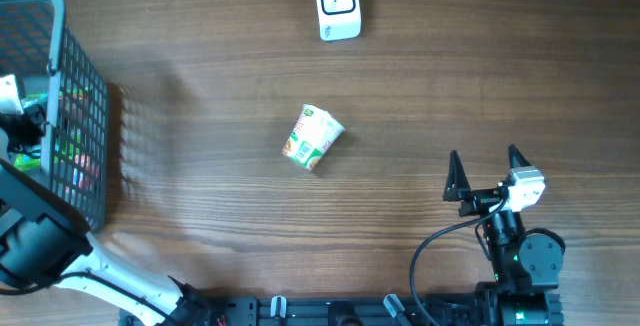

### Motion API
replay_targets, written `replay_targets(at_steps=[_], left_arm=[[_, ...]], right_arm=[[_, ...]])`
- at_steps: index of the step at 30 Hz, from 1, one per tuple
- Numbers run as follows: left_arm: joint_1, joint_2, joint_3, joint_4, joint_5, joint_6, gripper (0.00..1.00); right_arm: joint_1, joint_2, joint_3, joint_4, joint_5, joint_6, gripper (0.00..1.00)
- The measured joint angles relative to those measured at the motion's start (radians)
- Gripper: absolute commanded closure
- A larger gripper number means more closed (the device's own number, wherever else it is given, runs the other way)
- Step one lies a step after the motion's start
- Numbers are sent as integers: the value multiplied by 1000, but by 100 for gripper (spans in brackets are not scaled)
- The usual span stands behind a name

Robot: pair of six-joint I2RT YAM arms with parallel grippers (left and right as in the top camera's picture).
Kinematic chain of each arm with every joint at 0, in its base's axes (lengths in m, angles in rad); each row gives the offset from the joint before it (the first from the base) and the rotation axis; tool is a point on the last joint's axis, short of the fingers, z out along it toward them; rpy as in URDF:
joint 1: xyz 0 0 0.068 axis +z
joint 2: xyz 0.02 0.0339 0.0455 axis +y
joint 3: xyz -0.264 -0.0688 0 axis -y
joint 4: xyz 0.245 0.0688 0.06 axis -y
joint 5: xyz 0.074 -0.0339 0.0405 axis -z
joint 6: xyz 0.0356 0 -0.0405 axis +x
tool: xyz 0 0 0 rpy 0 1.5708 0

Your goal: Scan the item barcode

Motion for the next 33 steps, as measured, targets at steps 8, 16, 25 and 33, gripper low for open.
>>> replay_targets(at_steps=[8, 16, 25, 33], left_arm=[[1, -12, 0, -4, 101, -1, 0], [1, -25, 0, -27, 122, 2, 0], [-8, 40, 10, -32, 117, 3, 0], [-14, 49, 13, -25, 122, 13, 5]], right_arm=[[0, 0, 0, 0, 0, 0, 0], [0, 0, 0, 0, 0, 0, 0], [0, 0, 0, 0, 0, 0, 0], [0, 0, 0, 0, 0, 0, 0]])
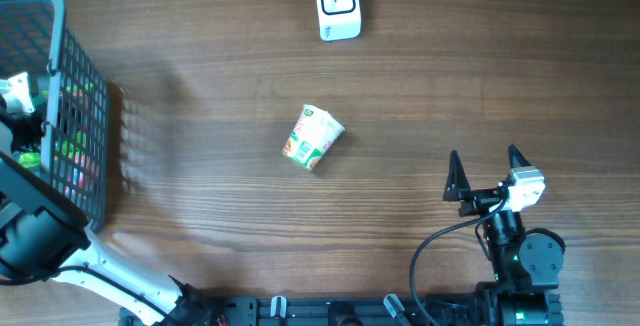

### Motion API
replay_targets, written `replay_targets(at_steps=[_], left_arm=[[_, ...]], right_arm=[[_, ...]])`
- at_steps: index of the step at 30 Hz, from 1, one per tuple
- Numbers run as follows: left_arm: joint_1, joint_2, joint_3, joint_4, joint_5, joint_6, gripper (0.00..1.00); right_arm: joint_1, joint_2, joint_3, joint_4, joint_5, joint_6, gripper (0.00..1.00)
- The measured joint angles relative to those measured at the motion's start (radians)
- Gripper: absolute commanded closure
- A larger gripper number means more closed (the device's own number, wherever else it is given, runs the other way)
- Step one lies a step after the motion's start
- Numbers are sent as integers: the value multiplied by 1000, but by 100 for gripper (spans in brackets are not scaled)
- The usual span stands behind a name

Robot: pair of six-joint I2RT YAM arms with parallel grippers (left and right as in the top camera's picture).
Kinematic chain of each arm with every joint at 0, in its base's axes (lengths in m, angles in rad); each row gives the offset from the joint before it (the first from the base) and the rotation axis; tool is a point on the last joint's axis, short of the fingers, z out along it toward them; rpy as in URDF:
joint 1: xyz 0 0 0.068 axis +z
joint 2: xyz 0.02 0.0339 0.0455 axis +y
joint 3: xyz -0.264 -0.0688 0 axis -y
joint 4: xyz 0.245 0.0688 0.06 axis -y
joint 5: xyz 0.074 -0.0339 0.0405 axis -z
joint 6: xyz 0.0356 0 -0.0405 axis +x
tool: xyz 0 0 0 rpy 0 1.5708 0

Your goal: Scan the item barcode

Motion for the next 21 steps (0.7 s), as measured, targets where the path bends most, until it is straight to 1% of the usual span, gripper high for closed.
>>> replay_targets(at_steps=[4, 5, 7, 8, 9, 11, 13, 14, 21], left_arm=[[-15, 0, 8, 10, 0, 0, 6], [-19, 0, 11, 10, 0, 0, 8], [-29, -8, 15, 18, 0, -3, 18], [-32, -16, 15, 18, -1, -2, 20], [-33, -23, 15, 17, 0, -7, 19], [-35, -41, 18, 10, 0, -6, 12], [-37, -47, 23, 3, 1, -10, 2], [-37, -47, 23, 2, 1, -12, 0], [-39, -27, 20, 0, 5, -10, 0]], right_arm=[[0, 0, 0, 0, 0, 0, 0], [0, 0, 0, 0, 0, 0, 0], [0, 0, 0, 0, 0, 0, 0], [0, 0, 0, 0, 0, 0, 0], [0, 0, 0, 0, 0, 0, 0], [0, 0, 0, 0, 0, 0, 0], [0, 0, 0, 0, 0, 0, 1], [0, 0, 0, 0, 0, 0, 0], [0, 0, 0, 0, 0, 0, 0]])
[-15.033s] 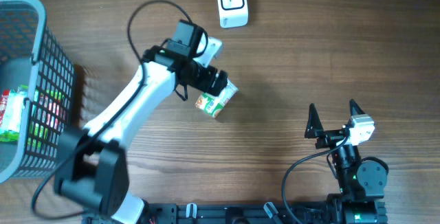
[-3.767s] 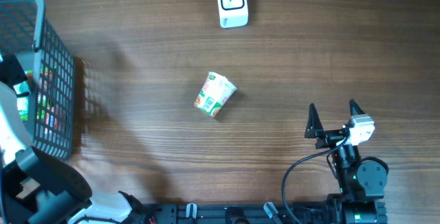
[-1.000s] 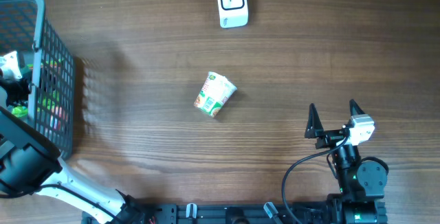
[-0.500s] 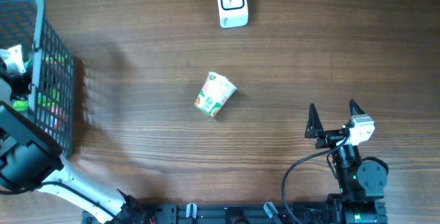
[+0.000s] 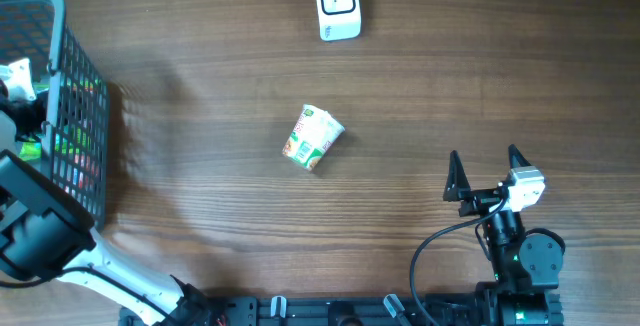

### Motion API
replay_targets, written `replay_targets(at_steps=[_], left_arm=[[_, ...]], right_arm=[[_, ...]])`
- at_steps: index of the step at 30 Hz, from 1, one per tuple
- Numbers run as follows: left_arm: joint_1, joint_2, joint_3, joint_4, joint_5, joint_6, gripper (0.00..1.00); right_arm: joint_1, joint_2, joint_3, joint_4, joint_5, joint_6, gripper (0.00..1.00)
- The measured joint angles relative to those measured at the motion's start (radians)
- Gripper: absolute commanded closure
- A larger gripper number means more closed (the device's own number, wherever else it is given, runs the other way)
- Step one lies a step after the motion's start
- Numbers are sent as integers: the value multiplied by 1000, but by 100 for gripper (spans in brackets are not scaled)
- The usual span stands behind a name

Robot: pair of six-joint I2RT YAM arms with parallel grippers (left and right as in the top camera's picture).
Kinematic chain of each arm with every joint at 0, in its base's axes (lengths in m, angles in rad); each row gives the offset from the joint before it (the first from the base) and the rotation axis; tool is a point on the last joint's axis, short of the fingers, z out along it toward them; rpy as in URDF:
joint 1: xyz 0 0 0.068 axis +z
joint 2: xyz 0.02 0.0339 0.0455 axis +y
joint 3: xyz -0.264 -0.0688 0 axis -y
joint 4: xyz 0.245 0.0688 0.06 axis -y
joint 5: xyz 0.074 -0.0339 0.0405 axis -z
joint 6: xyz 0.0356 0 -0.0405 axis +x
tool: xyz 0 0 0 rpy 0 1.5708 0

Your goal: Scan the item barcode

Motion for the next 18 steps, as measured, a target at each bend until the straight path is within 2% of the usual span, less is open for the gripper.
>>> replay_targets(at_steps=[5, 6, 7, 9, 10, 16, 18], left_arm=[[-3, 40, -2, 11, -2, 17, 0], [-3, 43, -2, 14, -5, 19, 7], [-5, 46, -2, 16, -7, 20, 21], [-6, 51, -2, 30, -27, 25, 63], [-7, 54, -2, 43, -46, 27, 70], [-21, 54, -1, 90, -121, 26, 82], [-21, 53, -1, 98, -156, 26, 92]], right_arm=[[0, 0, 0, 0, 0, 0, 0], [0, 0, 0, 0, 0, 0, 0], [0, 0, 0, 0, 0, 0, 0], [0, 0, 0, 0, 0, 0, 0], [0, 0, 0, 0, 0, 0, 0], [0, 0, 0, 0, 0, 0, 0], [0, 0, 0, 0, 0, 0, 0]])
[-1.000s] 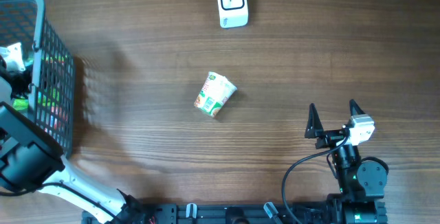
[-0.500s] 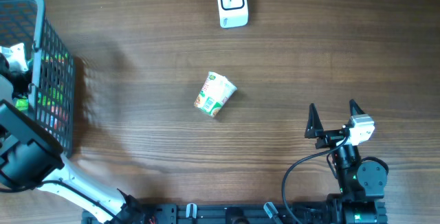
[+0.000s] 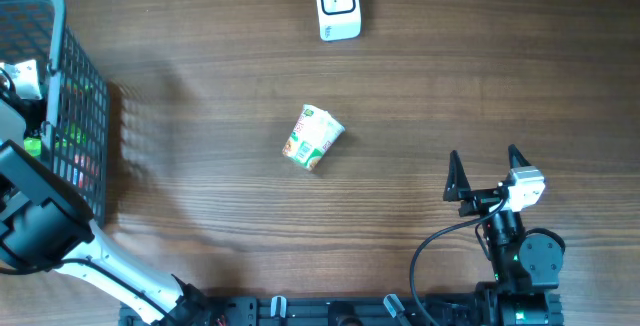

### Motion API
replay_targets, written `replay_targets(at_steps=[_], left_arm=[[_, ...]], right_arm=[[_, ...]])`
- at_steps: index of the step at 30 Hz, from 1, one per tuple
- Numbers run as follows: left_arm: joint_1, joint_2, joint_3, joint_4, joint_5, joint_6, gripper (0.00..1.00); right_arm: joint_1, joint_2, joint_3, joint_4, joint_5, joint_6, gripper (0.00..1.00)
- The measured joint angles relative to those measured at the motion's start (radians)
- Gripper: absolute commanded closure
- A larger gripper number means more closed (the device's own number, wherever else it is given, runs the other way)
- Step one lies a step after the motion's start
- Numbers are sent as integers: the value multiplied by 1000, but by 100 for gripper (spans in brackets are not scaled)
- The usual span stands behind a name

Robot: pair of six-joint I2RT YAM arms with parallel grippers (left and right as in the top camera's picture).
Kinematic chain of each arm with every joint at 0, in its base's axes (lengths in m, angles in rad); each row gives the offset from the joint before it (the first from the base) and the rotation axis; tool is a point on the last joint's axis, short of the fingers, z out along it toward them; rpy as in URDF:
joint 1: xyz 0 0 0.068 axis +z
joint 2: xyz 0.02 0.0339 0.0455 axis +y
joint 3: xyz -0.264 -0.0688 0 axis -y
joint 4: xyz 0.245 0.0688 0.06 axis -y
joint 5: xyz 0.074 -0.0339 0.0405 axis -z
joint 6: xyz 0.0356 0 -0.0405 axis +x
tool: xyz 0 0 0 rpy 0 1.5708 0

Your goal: Scan the item barcode

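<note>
A small printed cup [image 3: 313, 138] lies on its side in the middle of the wooden table. The white barcode scanner [image 3: 337, 4] stands at the far edge, top centre. My left arm [image 3: 35, 226] reaches into the grey wire basket [image 3: 58, 36] at the far left, its white wrist [image 3: 22, 74] inside the rim. Its fingers are hidden there. At the near right my right gripper [image 3: 483, 156] stands open and empty, well apart from the cup.
The basket holds colourful items [image 3: 70, 151] seen through its mesh. Bare wooden tabletop [image 3: 200, 196] lies between basket, cup and scanner. A black cable [image 3: 430, 251] loops beside the right arm's base.
My left wrist has shifted slightly toward the far side inside the basket. The cup, the scanner and the right arm have not moved.
My left arm stood in the basket at every moment, its wrist lying a little farther toward the back each time. The cup stayed on its side mid-table, and the right gripper stayed open at the near right.
</note>
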Motion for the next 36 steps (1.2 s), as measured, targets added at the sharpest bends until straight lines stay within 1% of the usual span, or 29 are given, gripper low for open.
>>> replay_targets(at_steps=[1, 3, 6, 10, 11, 14, 19, 23, 24, 27, 28, 30, 31, 36], left_arm=[[0, -1, 0, 4, -20, -3, 96], [0, -4, 0, 11, -48, -18, 96], [1, -11, 0, 23, -89, -93, 96], [2, -43, 2, 10, -113, -153, 96], [2, -64, 2, 11, -116, -167, 96], [3, -165, 2, 20, -127, -200, 96], [2, -453, 11, 48, -160, -235, 96], [-9, -676, 20, 2, -187, -340, 96], [-24, -722, 23, -35, -198, -371, 96], [-95, -824, 23, -138, -201, -449, 96], [-160, -880, 23, -189, -199, -468, 96], [-253, -927, 24, -267, -204, -509, 96], [-296, -943, 24, -300, -204, -523, 96], [-595, -1003, 24, -486, -212, -635, 96]], right_arm=[[0, 0, 0, 0, 0, 0, 0], [0, 0, 0, 0, 0, 0, 0], [0, 0, 0, 0, 0, 0, 0], [0, 0, 0, 0, 0, 0, 2], [0, 0, 0, 0, 0, 0, 0], [0, 0, 0, 0, 0, 0, 0], [0, 0, 0, 0, 0, 0, 0], [0, 0, 0, 0, 0, 0, 0], [0, 0, 0, 0, 0, 0, 0], [0, 0, 0, 0, 0, 0, 0], [0, 0, 0, 0, 0, 0, 0], [0, 0, 0, 0, 0, 0, 0], [0, 0, 0, 0, 0, 0, 0], [0, 0, 0, 0, 0, 0, 0]])
